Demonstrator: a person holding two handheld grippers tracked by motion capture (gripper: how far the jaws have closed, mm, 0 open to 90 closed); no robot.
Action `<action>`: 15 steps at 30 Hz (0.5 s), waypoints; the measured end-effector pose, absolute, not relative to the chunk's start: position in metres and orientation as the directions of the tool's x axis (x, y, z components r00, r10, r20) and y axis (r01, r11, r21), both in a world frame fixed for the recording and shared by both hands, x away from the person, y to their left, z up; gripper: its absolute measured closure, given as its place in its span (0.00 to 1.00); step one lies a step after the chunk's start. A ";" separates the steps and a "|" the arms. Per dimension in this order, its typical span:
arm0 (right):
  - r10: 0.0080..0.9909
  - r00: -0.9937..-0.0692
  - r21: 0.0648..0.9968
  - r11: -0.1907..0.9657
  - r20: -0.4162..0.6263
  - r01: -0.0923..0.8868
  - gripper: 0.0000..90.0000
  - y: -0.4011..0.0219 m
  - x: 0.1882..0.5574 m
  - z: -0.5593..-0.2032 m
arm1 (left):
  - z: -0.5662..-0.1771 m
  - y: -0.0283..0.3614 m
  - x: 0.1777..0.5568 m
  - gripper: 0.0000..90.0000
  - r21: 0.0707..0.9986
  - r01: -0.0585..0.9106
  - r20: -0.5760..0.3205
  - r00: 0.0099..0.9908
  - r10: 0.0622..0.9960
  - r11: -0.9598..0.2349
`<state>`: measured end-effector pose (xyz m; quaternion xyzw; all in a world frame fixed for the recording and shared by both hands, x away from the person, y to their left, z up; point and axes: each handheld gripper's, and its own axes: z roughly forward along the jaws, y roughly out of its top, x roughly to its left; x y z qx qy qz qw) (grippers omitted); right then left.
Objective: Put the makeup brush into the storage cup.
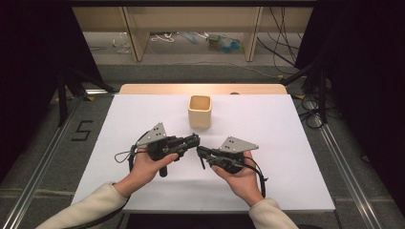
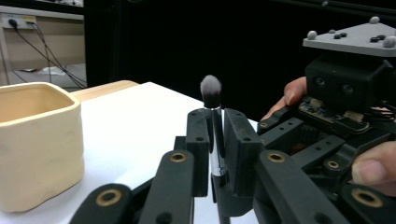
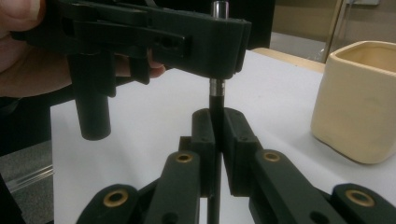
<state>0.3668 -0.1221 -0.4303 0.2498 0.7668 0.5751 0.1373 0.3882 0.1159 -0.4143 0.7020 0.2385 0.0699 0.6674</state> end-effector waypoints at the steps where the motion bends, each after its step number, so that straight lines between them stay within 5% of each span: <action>1: 0.539 -0.839 0.954 0.203 0.078 0.219 0.94 -0.121 0.367 -0.430 | -0.413 0.116 0.389 0.92 0.971 0.238 -0.217 0.882 0.418 0.002; 4: 0.550 -0.832 0.955 0.204 0.071 0.216 0.91 -0.121 0.367 -0.430 | -0.411 0.116 0.390 0.93 0.980 0.197 -0.169 0.893 0.417 -0.024; 6: 0.548 -0.834 0.957 0.205 0.063 0.206 0.79 -0.121 0.369 -0.431 | -0.409 0.117 0.390 0.93 0.980 0.196 -0.168 0.890 0.424 -0.021; 15: 0.574 -0.817 0.949 0.230 0.048 0.217 0.55 -0.126 0.369 -0.429 | -0.404 0.127 0.392 0.93 0.986 0.169 -0.146 0.876 0.460 -0.009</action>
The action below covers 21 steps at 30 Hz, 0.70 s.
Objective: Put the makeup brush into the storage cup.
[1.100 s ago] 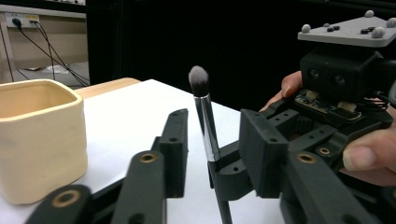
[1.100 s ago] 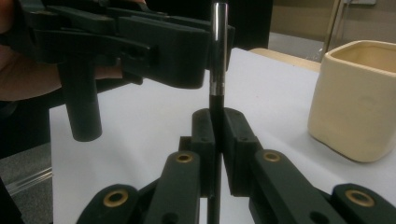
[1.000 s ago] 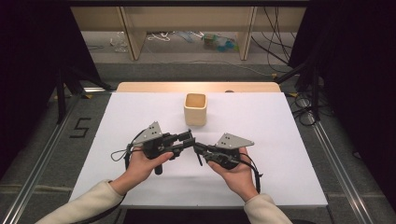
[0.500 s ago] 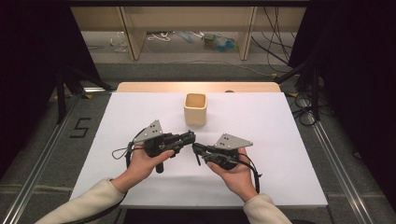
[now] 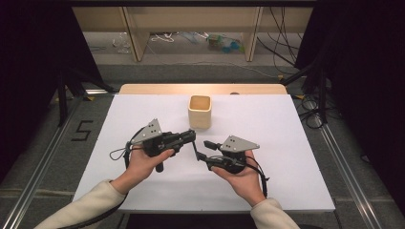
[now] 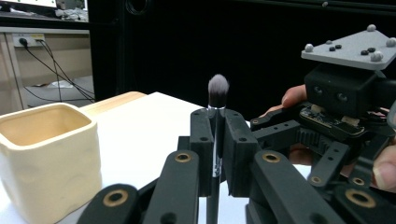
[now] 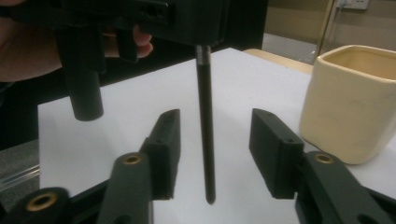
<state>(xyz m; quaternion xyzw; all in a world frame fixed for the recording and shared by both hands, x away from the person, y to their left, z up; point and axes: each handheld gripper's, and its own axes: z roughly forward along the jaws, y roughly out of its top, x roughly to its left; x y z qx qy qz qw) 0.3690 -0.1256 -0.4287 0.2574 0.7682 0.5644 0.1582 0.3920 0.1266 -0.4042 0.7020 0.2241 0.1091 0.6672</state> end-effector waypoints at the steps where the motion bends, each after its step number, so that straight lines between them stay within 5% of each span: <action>1: 0.574 -0.817 0.949 0.230 0.048 0.217 0.55 -0.126 0.369 -0.429 | -0.404 0.127 0.392 0.93 0.986 0.168 -0.144 0.874 0.465 -0.010; 6: 0.589 -0.807 0.950 0.228 0.038 0.212 0.46 -0.128 0.369 -0.428 | -0.401 0.131 0.393 0.93 0.988 0.157 -0.134 0.865 0.484 -0.006; 21: 0.615 -0.788 0.947 0.239 0.023 0.214 0.41 -0.141 0.365 -0.424 | -0.399 0.135 0.395 0.93 0.991 0.132 -0.104 0.859 0.501 -0.020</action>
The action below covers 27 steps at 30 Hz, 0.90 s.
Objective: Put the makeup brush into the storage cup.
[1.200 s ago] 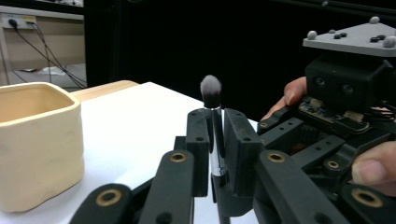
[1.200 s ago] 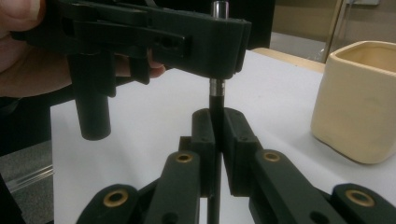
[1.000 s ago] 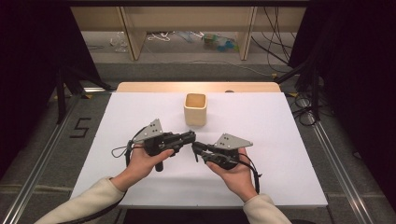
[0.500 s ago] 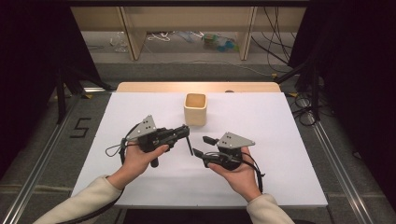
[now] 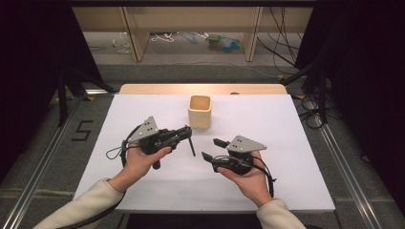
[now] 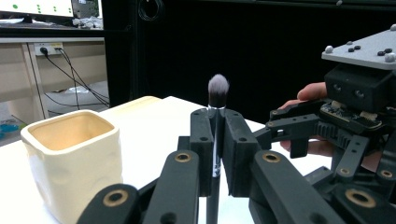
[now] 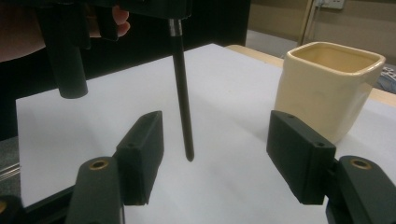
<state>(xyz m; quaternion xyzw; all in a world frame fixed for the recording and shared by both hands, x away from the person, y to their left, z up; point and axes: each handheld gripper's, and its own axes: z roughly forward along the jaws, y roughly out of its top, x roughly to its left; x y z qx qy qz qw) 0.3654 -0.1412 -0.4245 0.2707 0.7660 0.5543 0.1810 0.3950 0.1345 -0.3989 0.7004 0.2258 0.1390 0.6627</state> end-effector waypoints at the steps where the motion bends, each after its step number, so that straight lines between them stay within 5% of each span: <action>1: 0.616 -0.787 0.945 0.248 0.017 0.214 0.41 -0.143 0.365 -0.423 | -0.398 0.135 0.395 0.93 0.991 0.134 -0.107 0.858 0.503 -0.017; 27: 0.682 -0.731 0.955 0.205 0.020 0.216 0.39 -0.186 0.352 -0.416 | -0.389 0.143 0.403 0.93 0.993 0.116 -0.090 0.838 0.538 -0.015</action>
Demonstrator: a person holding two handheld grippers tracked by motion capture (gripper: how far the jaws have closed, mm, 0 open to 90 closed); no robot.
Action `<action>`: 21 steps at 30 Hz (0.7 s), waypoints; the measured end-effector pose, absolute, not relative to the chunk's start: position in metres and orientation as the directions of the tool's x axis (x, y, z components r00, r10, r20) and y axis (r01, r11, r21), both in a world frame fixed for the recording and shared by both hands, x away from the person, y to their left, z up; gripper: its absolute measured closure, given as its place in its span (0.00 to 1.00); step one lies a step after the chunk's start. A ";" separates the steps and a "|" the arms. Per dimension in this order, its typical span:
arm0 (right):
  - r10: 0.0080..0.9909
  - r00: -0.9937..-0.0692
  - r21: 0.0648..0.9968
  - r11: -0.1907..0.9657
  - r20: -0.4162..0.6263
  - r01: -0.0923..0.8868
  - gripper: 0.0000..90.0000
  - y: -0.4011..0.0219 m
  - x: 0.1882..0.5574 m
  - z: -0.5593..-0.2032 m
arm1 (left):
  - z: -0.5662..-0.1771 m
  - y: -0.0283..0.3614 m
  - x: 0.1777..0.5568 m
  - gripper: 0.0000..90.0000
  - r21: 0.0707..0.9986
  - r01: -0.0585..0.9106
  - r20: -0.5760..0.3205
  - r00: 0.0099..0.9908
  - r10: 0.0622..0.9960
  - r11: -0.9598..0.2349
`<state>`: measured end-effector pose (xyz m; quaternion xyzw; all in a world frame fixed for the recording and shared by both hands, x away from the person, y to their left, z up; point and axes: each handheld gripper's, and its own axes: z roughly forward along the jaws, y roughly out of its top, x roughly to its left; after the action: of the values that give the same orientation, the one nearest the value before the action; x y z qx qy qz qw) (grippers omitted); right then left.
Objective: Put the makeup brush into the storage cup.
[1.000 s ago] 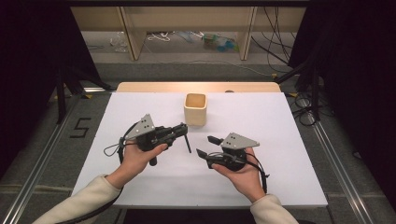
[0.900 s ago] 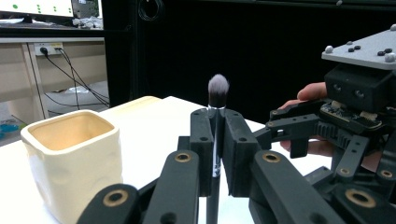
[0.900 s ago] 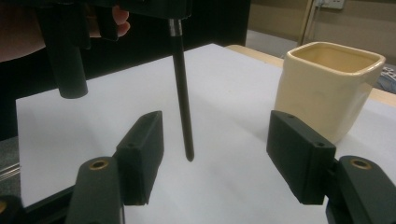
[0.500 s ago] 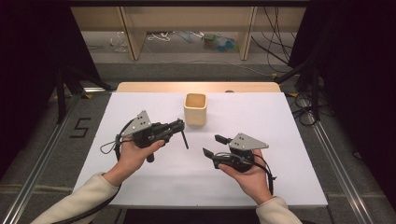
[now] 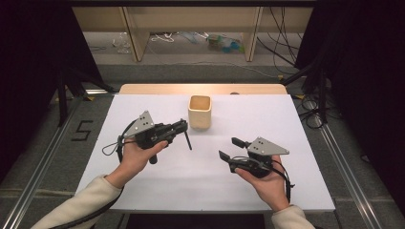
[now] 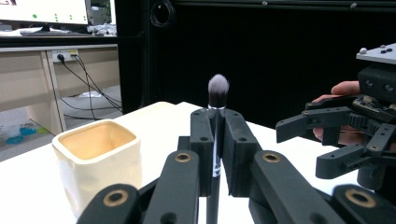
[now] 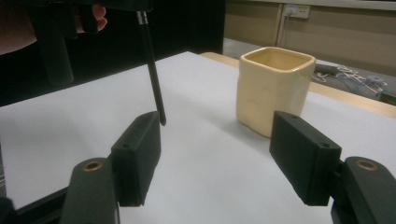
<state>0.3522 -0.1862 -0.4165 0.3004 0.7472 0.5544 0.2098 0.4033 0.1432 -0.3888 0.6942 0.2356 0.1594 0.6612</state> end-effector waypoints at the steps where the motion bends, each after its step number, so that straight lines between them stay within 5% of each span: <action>1: 0.692 -0.722 0.958 0.192 0.021 0.212 0.39 -0.189 0.352 -0.417 | -0.388 0.143 0.404 0.93 0.993 0.115 -0.088 0.837 0.540 -0.016; 21: 0.732 -0.681 0.959 0.175 0.024 0.222 0.34 -0.216 0.341 -0.417 | -0.385 0.142 0.414 0.93 0.994 0.104 -0.073 0.820 0.568 -0.023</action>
<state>0.3413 -0.2164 -0.4173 0.3262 0.7312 0.5531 0.2304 0.4136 0.1422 -0.3853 0.6927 0.2425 0.1772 0.6557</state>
